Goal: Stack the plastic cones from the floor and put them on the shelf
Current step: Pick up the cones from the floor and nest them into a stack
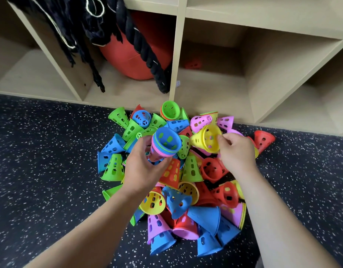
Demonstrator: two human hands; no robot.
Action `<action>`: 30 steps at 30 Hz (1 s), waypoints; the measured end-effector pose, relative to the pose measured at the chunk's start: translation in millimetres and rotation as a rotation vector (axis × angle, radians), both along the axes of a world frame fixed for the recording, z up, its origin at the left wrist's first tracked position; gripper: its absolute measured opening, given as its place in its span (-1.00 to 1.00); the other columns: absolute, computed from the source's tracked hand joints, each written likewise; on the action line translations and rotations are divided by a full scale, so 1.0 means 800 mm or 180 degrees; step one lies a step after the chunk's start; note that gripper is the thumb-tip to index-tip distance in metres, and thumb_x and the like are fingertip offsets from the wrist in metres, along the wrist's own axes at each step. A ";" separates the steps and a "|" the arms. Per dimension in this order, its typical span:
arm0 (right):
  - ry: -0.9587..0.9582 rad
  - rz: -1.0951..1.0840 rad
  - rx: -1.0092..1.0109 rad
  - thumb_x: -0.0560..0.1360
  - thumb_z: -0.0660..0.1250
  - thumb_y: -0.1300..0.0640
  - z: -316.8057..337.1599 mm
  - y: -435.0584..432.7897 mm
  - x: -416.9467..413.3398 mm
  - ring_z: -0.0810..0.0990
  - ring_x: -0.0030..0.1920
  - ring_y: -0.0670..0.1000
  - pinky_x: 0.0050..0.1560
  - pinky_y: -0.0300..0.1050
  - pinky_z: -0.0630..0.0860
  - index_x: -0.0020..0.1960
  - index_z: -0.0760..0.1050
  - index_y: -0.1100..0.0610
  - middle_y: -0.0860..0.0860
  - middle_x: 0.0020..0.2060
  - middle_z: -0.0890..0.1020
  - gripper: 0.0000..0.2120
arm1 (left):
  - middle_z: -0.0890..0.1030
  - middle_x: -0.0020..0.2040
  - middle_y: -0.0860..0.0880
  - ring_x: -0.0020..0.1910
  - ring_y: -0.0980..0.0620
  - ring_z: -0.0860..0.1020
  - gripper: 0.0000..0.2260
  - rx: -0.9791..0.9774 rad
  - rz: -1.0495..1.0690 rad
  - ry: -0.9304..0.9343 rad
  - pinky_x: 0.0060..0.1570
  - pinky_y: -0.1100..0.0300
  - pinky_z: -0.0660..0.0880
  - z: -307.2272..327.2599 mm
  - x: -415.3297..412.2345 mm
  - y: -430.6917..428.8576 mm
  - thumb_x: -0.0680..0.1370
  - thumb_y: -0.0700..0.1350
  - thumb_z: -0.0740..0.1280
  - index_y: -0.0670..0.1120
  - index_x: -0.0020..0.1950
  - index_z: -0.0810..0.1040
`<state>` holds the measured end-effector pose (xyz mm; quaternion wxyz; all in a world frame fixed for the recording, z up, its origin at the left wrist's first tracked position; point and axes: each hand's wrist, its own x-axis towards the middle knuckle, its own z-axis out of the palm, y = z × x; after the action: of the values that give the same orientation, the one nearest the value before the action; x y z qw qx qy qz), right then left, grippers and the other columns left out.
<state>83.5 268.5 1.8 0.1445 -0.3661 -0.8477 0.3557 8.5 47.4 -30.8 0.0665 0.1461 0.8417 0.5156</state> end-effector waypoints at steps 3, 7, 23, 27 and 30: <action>0.0032 -0.0105 -0.0662 0.59 0.26 0.11 0.026 0.001 0.001 0.53 -0.46 0.07 -0.30 0.00 0.54 -0.20 0.62 0.23 0.12 -0.44 0.63 -0.71 | 0.58 0.00 0.30 -0.03 0.37 0.57 -0.53 -0.0065 -0.0031 0.0002 -0.08 0.51 0.46 0.007 0.007 0.001 0.39 -0.04 0.61 0.14 0.20 0.48; 0.0271 -0.0090 -0.1130 0.55 0.27 0.15 0.062 -0.010 0.000 0.47 -0.48 0.00 -0.32 -0.05 0.47 -0.24 0.63 0.17 0.13 -0.44 0.61 -0.74 | 0.60 0.01 0.27 -0.01 0.39 0.55 -0.54 -0.0128 -0.0105 0.0131 -0.03 0.32 0.54 0.013 0.018 0.000 0.39 -0.02 0.61 0.10 0.20 0.49; -0.1263 0.0369 0.0047 0.45 0.35 0.09 0.030 0.002 0.056 0.66 -0.11 0.02 -0.04 -0.14 0.57 -0.12 0.68 0.01 -0.06 -0.18 0.72 -0.87 | 0.57 0.06 0.31 0.03 0.29 0.60 -0.50 0.0176 -0.0069 -0.0026 0.07 0.13 0.60 0.023 0.033 -0.010 0.38 -0.03 0.62 0.14 0.18 0.43; -0.2187 0.1388 0.0100 0.36 0.49 -0.03 0.000 -0.018 0.063 0.62 0.13 -0.02 0.18 -0.09 0.54 0.19 0.62 -0.09 -0.11 0.13 0.66 -0.61 | 0.55 0.02 0.35 0.02 0.30 0.60 -0.49 0.0134 -0.0052 -0.0136 0.08 0.03 0.61 0.019 0.030 -0.008 0.38 -0.02 0.62 0.16 0.16 0.40; -0.2004 0.1367 0.0753 0.47 0.40 -0.01 -0.023 -0.039 0.060 0.57 0.17 0.14 0.03 -0.08 0.49 0.11 0.65 -0.09 -0.02 0.06 0.68 -0.79 | 0.56 0.00 0.35 -0.05 0.36 0.60 -0.48 0.0073 -0.0040 -0.0159 0.04 0.02 0.62 0.017 0.028 -0.006 0.37 0.00 0.62 0.16 0.14 0.37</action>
<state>131.7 237.5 -16.3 -0.1588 -0.2525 -0.9429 0.1482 31.0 43.0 -17.4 0.0890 0.1392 0.8329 0.5283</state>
